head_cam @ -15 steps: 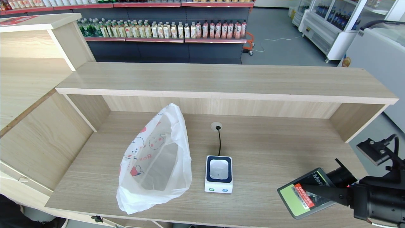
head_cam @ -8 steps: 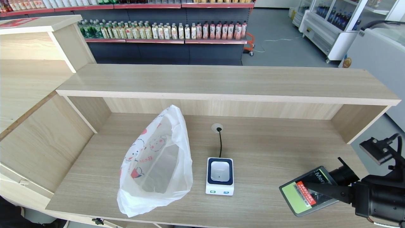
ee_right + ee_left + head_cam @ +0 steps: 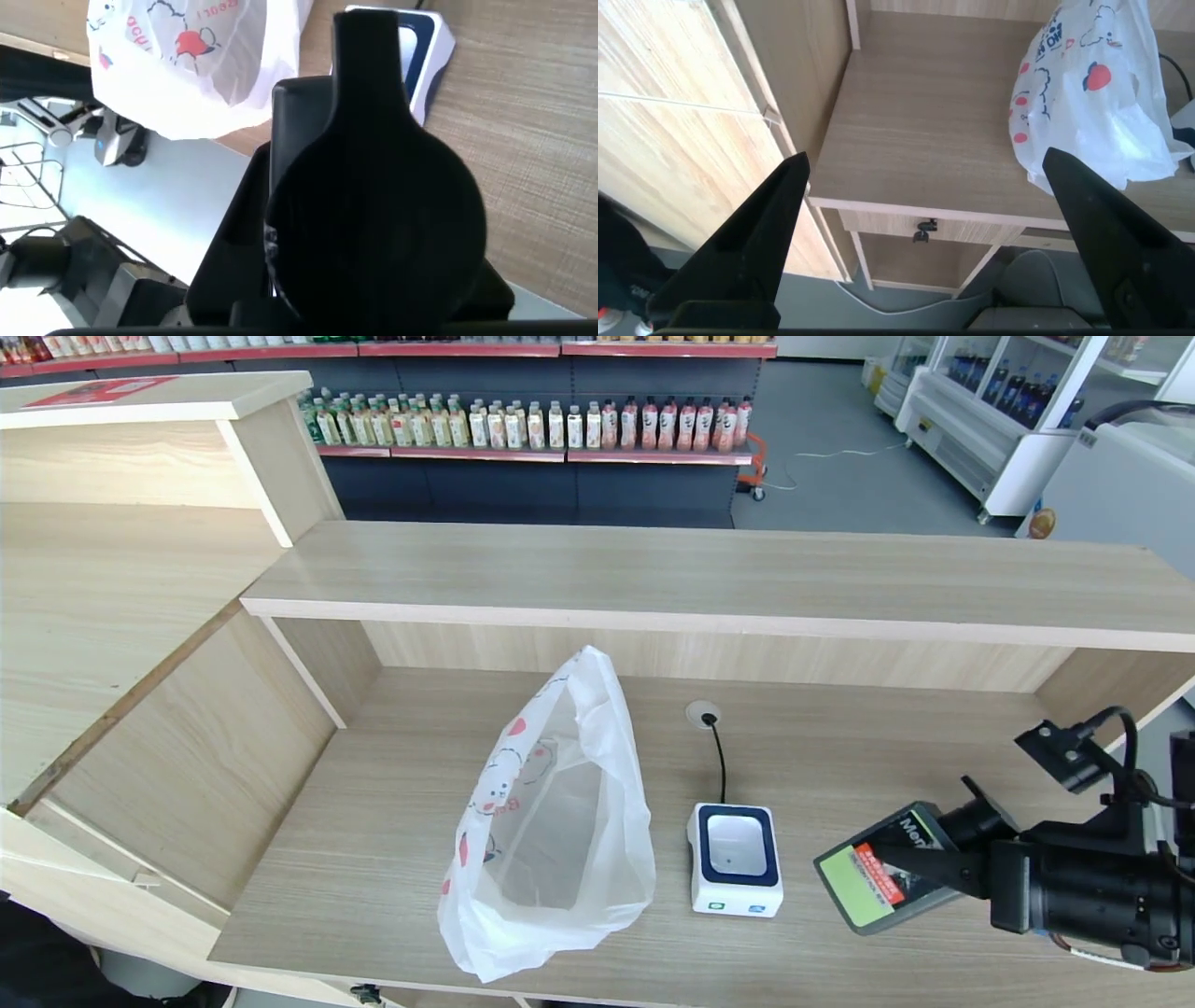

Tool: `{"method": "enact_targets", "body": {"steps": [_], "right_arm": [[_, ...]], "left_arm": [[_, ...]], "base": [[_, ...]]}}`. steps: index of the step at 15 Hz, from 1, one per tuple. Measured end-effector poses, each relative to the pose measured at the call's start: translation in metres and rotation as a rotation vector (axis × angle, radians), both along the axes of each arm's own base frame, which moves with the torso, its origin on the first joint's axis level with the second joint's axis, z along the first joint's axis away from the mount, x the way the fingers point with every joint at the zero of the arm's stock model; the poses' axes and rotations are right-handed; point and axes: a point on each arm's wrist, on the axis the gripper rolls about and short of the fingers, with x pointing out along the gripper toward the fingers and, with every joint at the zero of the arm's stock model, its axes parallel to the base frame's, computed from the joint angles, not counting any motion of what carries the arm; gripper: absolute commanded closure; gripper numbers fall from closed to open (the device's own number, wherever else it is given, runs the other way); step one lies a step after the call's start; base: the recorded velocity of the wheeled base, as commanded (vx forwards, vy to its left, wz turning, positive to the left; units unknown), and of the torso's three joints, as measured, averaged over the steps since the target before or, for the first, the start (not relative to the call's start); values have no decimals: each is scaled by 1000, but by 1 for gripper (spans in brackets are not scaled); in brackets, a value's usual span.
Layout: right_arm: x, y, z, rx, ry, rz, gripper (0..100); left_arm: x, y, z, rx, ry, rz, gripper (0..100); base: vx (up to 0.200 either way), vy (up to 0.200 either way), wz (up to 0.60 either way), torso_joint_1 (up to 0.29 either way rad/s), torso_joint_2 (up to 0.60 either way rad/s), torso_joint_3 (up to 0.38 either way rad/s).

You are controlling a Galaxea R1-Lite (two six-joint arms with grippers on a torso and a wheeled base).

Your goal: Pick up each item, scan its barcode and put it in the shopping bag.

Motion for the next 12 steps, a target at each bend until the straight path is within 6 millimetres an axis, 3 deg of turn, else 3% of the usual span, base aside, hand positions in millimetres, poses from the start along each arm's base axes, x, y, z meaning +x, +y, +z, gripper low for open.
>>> {"method": "enact_targets", "body": {"steps": [6, 12], "right_arm": [[68, 25, -17, -33, -63, 40, 100], [99, 50, -64, -75, -49, 106, 100]], "left_arm": [[0, 0, 0, 2, 0, 0, 0], [0, 0, 0, 4, 0, 0, 0]], "base": [[0, 0, 0, 0, 0, 0], [0, 0, 0, 0, 0, 0]]}}
